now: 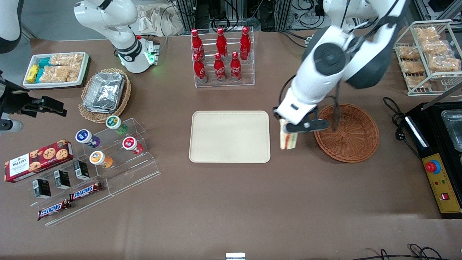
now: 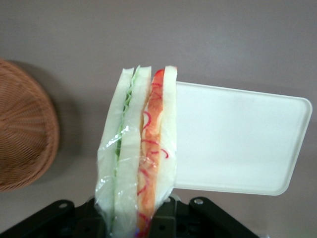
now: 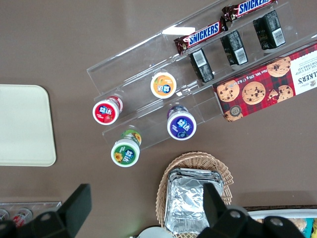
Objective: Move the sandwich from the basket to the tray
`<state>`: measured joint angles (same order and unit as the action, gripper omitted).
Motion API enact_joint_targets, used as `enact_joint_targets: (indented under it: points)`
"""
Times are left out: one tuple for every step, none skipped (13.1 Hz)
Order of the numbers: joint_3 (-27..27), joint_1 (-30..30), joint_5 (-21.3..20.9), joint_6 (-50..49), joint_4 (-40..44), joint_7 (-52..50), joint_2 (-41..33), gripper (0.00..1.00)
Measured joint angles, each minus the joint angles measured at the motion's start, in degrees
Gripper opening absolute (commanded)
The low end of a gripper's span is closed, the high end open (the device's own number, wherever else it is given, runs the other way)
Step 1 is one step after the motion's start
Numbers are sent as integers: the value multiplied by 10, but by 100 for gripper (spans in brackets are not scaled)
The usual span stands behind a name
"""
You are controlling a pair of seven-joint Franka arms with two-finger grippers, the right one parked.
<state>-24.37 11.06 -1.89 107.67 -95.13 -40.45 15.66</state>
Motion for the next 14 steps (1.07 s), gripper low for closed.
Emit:
enact_joint_targets:
  points:
    - [-1, 16, -16, 23, -1, -13, 29, 0]
    - [-1, 31, -30, 48, -1, -25, 60, 0]
    - [-1, 44, -43, 75, -2, -37, 91, 0]
    - [-1, 55, -60, 96, -3, -47, 120, 0]
    - [-1, 63, -82, 116, -5, -60, 146, 0]
    - [-1, 69, -101, 135, -7, -72, 169, 0]
    - [-1, 74, -115, 150, -7, -81, 189, 0]
    - [-1, 78, -123, 159, -7, -86, 203, 2]
    - [-1, 80, -127, 162, -7, -88, 212, 6]
    - [-1, 81, -128, 163, -7, -90, 217, 20]
    - [0, 81, -128, 164, -7, -91, 220, 66]
    - [0, 81, -129, 164, -8, -93, 222, 100]
    - [0, 81, -135, 164, -10, -97, 224, 100]
    - [0, 81, -143, 164, -13, -102, 225, 100]
